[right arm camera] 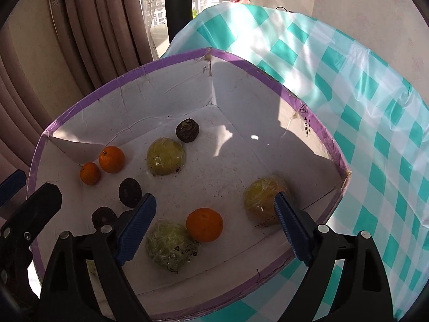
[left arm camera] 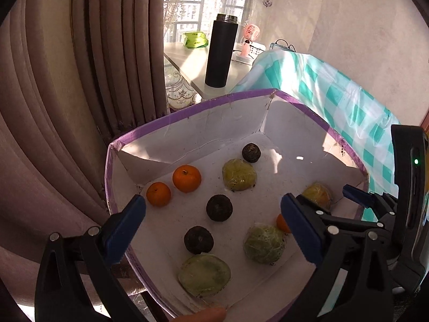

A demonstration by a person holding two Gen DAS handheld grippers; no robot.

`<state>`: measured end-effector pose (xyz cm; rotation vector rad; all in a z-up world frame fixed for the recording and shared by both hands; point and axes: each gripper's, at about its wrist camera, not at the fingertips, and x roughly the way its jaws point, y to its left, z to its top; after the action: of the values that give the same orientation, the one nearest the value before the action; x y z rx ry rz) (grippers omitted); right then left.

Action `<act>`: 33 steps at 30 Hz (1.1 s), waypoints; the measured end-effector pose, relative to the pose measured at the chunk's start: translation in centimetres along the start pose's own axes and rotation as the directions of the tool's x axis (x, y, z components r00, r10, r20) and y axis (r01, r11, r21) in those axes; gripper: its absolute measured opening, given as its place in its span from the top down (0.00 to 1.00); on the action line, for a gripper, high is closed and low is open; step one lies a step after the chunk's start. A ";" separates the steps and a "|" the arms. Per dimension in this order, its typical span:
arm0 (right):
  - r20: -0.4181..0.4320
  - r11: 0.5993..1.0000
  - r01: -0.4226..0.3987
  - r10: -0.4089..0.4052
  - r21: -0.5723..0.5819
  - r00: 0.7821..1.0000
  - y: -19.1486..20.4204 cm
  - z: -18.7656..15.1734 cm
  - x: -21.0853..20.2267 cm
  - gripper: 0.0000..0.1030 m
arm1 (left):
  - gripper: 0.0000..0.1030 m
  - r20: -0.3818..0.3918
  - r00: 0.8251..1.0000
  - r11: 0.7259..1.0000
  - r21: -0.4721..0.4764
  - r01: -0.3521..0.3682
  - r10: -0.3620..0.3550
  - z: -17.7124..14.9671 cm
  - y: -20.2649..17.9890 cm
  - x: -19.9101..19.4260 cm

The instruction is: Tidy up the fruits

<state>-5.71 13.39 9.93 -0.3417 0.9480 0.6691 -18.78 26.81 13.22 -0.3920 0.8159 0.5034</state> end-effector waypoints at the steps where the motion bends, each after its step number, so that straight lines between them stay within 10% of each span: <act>1: -0.002 1.000 0.000 0.000 -0.005 1.000 0.0 0.0 0.0 0.16 | 0.02 -0.022 1.000 1.000 -0.013 -0.001 0.001 0.1 0.3 0.5; 7: -0.026 0.999 0.022 -0.023 -0.043 0.999 0.3 -0.3 0.1 0.16 | 0.02 -0.139 0.990 1.000 -0.009 0.005 -0.006 -0.2 1.3 3.3; 33: -0.015 0.987 0.102 -0.105 -0.126 0.994 1.1 -1.0 0.5 0.16 | 0.02 -0.133 0.991 1.000 0.022 -0.005 0.008 -0.2 0.9 3.5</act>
<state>-6.87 13.81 9.01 -0.5069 0.9048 0.6322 -17.45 28.40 10.30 -0.4063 0.9510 0.4776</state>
